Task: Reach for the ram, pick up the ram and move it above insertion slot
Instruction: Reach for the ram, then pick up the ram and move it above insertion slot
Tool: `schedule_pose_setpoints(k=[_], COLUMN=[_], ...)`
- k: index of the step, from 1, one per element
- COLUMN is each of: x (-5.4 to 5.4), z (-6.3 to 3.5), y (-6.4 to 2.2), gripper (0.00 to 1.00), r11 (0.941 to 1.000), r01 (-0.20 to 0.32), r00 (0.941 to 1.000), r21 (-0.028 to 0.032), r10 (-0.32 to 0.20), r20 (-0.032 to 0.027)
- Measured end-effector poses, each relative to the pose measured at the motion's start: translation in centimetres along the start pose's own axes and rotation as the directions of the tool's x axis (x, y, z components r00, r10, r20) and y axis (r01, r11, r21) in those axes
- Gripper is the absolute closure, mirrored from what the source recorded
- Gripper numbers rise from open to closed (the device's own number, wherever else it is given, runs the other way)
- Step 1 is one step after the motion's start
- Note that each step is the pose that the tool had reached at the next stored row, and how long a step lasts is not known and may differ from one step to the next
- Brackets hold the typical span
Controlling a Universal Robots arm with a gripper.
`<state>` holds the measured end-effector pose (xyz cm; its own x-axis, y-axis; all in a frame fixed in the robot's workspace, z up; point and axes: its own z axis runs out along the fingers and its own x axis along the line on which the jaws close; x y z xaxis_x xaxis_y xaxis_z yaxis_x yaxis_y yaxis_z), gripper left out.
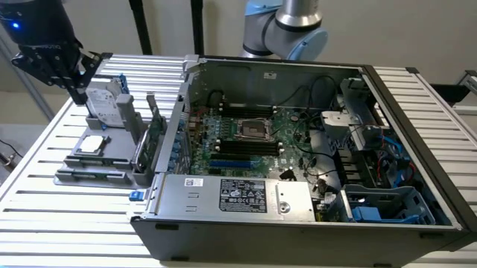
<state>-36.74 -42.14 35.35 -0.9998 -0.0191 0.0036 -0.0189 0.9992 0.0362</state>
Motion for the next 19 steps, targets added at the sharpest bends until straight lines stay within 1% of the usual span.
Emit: schedule_pose_setpoints(k=[3,7,9,10,11,16,19], x=[0.0,0.1,0.1,0.1,0.2,0.2,0.3], z=[0.04,0.13,0.21,0.28,0.29,0.37,0.40], y=[-0.94,-2.04,-2.43,-2.48,-2.48,-2.49,-2.49], gripper=[0.89,0.89,0.89,0.89,0.89,0.89,0.89], r11=[1.0000,0.9999,0.9998,0.9998,0.9998,0.9997,0.9982], r01=[0.000,0.000,0.000,0.000,0.000,0.005,0.055], r00=[1.0000,1.0000,1.0000,1.0000,1.0000,1.0000,0.9984], r21=[0.0046,0.0143,0.0193,0.0212,0.0223,0.0223,0.0226], r10=[0.000,0.000,0.000,0.000,0.001,-0.005,-0.055], r20=[-0.0030,-0.0077,-0.0083,-0.0082,-0.0084,-0.0084,-0.0105])
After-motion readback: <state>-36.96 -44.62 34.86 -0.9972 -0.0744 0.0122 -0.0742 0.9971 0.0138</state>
